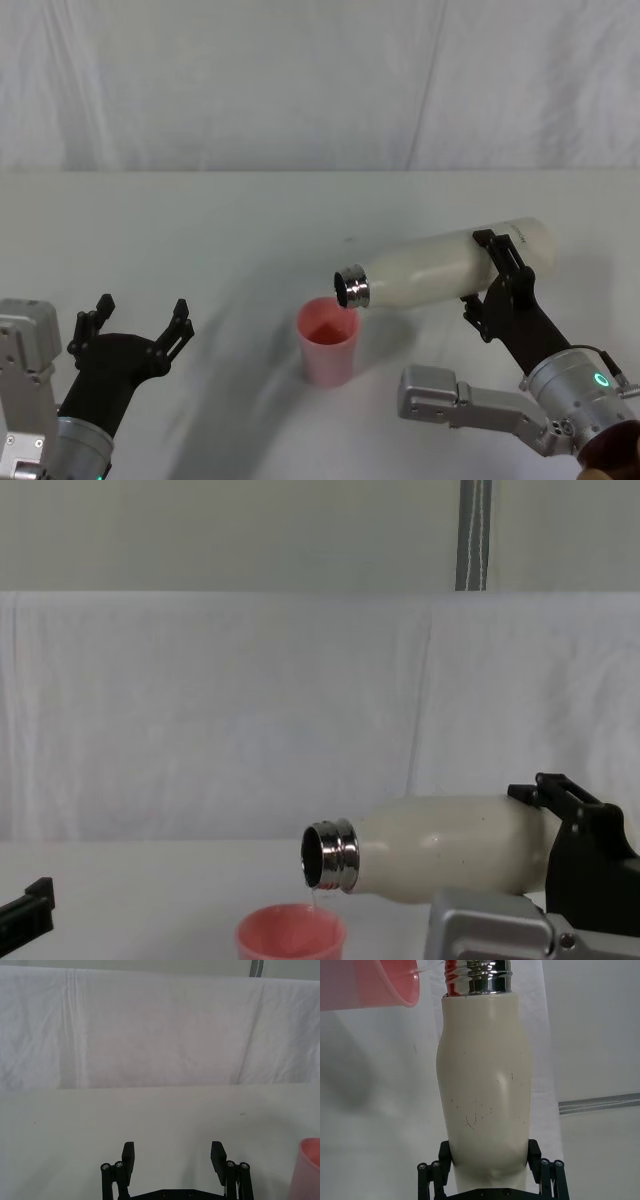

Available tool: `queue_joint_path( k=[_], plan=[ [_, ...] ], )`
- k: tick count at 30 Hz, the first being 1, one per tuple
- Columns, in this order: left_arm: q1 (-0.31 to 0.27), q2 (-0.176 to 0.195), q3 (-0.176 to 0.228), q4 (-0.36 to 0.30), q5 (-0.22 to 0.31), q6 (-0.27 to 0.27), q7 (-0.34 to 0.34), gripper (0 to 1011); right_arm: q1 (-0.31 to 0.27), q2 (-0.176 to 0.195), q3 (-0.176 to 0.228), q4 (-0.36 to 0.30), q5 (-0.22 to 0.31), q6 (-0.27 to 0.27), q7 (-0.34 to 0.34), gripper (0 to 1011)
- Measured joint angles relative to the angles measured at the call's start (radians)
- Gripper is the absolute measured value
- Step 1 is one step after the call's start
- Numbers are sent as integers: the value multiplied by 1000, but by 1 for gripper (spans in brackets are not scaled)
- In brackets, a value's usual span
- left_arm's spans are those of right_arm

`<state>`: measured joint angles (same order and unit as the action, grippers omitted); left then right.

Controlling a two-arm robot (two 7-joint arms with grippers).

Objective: Grasp the thermos with one hand and pour water into the cup lid.

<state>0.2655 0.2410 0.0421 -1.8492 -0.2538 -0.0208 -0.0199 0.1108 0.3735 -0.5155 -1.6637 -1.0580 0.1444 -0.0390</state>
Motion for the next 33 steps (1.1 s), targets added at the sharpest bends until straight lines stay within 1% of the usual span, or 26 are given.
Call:
queue_joint_path(
  k=[10, 16, 20, 22, 31, 32, 33],
  plan=[
    [0, 0, 0, 0, 0, 0, 0, 1001, -1, 1, -2, 0, -1, 0, 4, 948],
    [0, 0, 0, 0, 0, 0, 0, 1001, -3, -3, 3, -2, 23, -12, 7, 948],
    [0, 0, 0, 0, 0, 0, 0, 1001, -6, -9, 15, -7, 58, -29, 10, 948],
    [0, 0, 0, 0, 0, 0, 0, 1001, -11, -15, 28, -13, 93, -45, 13, 948],
    [0, 0, 0, 0, 0, 0, 0, 1001, -25, -32, 61, -32, 178, -78, 24, 948],
    [0, 0, 0, 0, 0, 0, 0, 1001, -29, -35, 70, -36, 199, -85, 29, 948],
    [0, 0, 0, 0, 0, 0, 0, 1001, -29, -35, 70, -36, 199, -85, 29, 948]
  ],
)
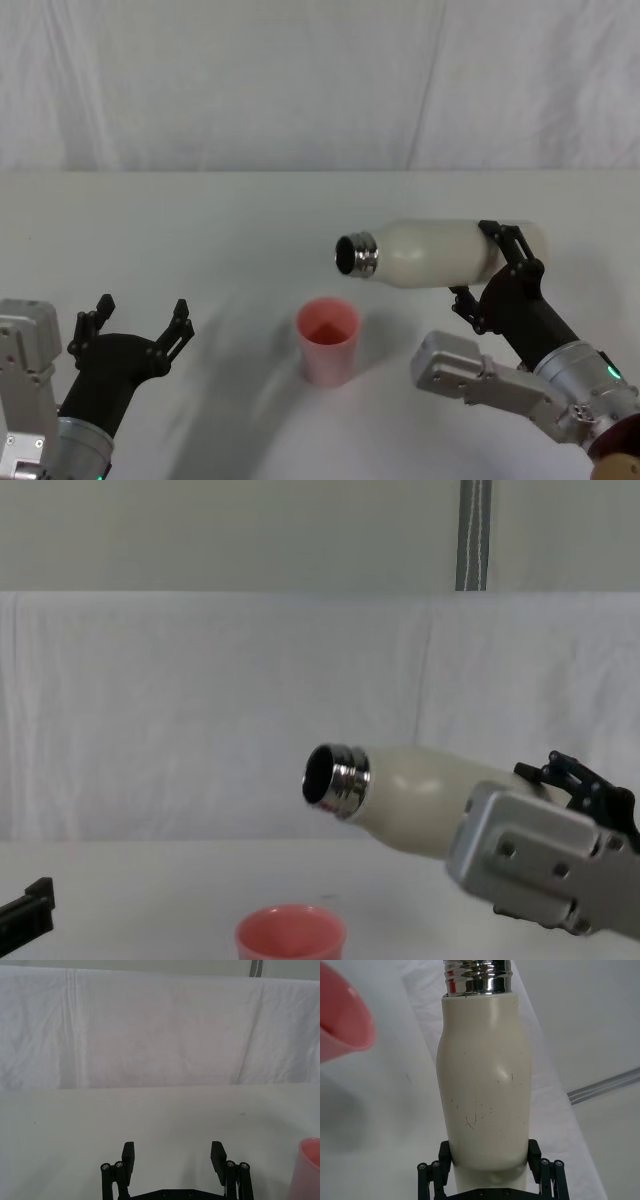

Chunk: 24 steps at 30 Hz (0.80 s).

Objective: Grasp the thermos with one hand and pour water into the cup lid.

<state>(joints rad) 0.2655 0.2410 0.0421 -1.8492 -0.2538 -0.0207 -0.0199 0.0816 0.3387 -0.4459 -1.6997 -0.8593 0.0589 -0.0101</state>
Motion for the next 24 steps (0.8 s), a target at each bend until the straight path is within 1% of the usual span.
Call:
queue_joint_path(
  k=[3, 10, 11, 12, 15, 18, 19, 20, 22, 24],
  plan=[
    [0, 0, 0, 0, 0, 0, 0, 1001, -11, -9, 24, -10, 58, -18, 13, 948],
    [0, 0, 0, 0, 0, 0, 0, 1001, -32, -25, 60, -25, 142, -40, 33, 948],
    [0, 0, 0, 0, 0, 0, 0, 1001, -39, -31, 72, -29, 170, -47, 40, 948],
    [0, 0, 0, 0, 0, 0, 0, 1001, -39, -31, 72, -29, 170, -47, 40, 948],
    [0, 0, 0, 0, 0, 0, 0, 1001, -50, -41, 94, -33, 218, -58, 50, 948],
    [0, 0, 0, 0, 0, 0, 0, 1001, -65, -56, 121, -39, 287, -74, 65, 948],
    [0, 0, 0, 0, 0, 0, 0, 1001, -65, -56, 121, -39, 287, -74, 65, 948],
    [0, 0, 0, 0, 0, 0, 0, 1001, -71, -63, 134, -42, 317, -82, 71, 948],
    [0, 0, 0, 0, 0, 0, 0, 1001, -77, -70, 145, -44, 349, -89, 79, 948],
    [0, 0, 0, 0, 0, 0, 0, 1001, -88, -82, 167, -47, 407, -102, 94, 948]
  ],
)
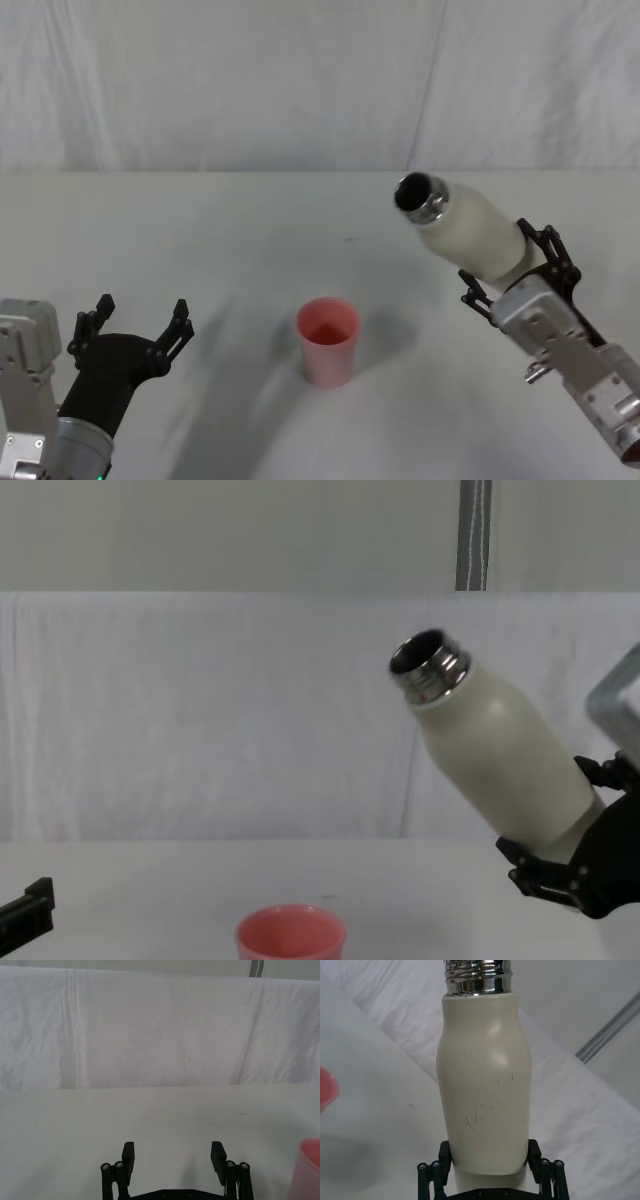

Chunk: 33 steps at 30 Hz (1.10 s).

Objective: Grasp the thermos with one hand and pour water into the cup lid.

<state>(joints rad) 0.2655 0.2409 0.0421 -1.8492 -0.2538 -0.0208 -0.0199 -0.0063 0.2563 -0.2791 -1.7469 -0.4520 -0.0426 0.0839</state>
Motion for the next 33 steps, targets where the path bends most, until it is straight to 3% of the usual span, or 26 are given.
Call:
queue_joint_path(
  k=[16, 28, 33],
  plan=[
    [0, 0, 0, 0, 0, 0, 0, 1001, -51, -58, 79, 2, 237, -52, 43, 948],
    [0, 0, 0, 0, 0, 0, 0, 1001, -81, -87, 114, 12, 344, -73, 51, 948],
    [0, 0, 0, 0, 0, 0, 0, 1001, -91, -106, 132, 25, 429, -78, 74, 948]
  ],
)
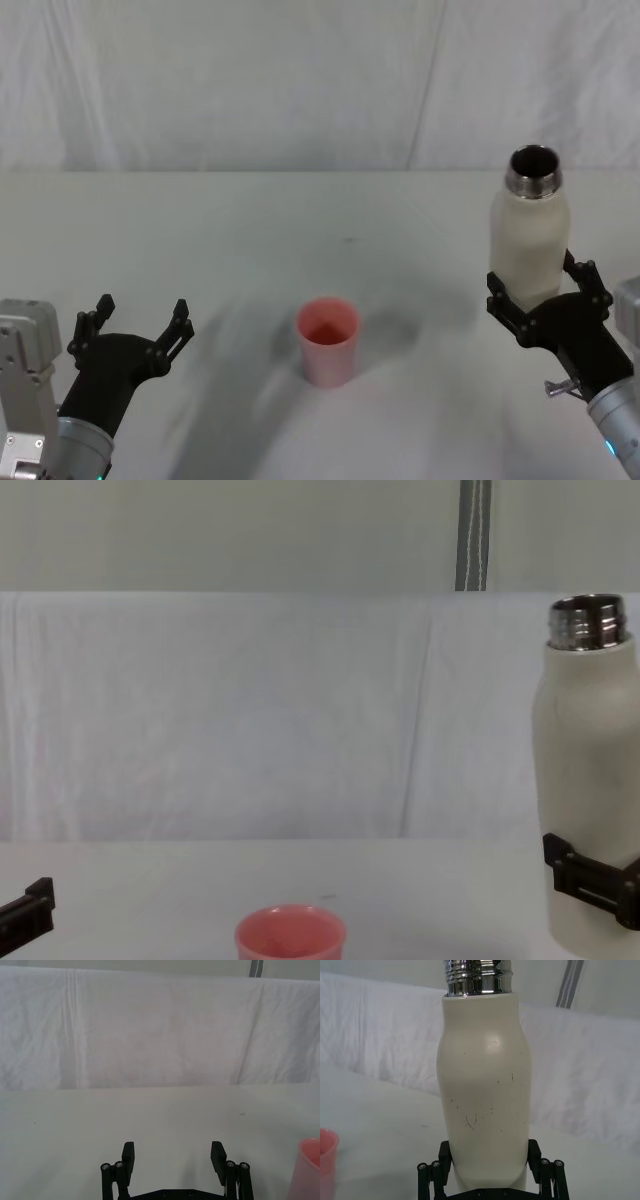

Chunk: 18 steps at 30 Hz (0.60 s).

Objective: Grasp the thermos with one hand and pour water into the cup lid.

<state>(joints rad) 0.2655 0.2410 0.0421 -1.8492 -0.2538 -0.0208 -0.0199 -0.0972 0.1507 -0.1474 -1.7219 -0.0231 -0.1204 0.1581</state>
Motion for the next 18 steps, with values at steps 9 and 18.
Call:
queue_joint_path(
  k=[9, 18],
  plan=[
    [0, 0, 0, 0, 0, 0, 0, 1001, 1, -14, 7, 23, 91, 5, 25, 948],
    [0, 0, 0, 0, 0, 0, 0, 1001, 14, -10, 3, 39, 135, 35, 36, 948]
  ],
)
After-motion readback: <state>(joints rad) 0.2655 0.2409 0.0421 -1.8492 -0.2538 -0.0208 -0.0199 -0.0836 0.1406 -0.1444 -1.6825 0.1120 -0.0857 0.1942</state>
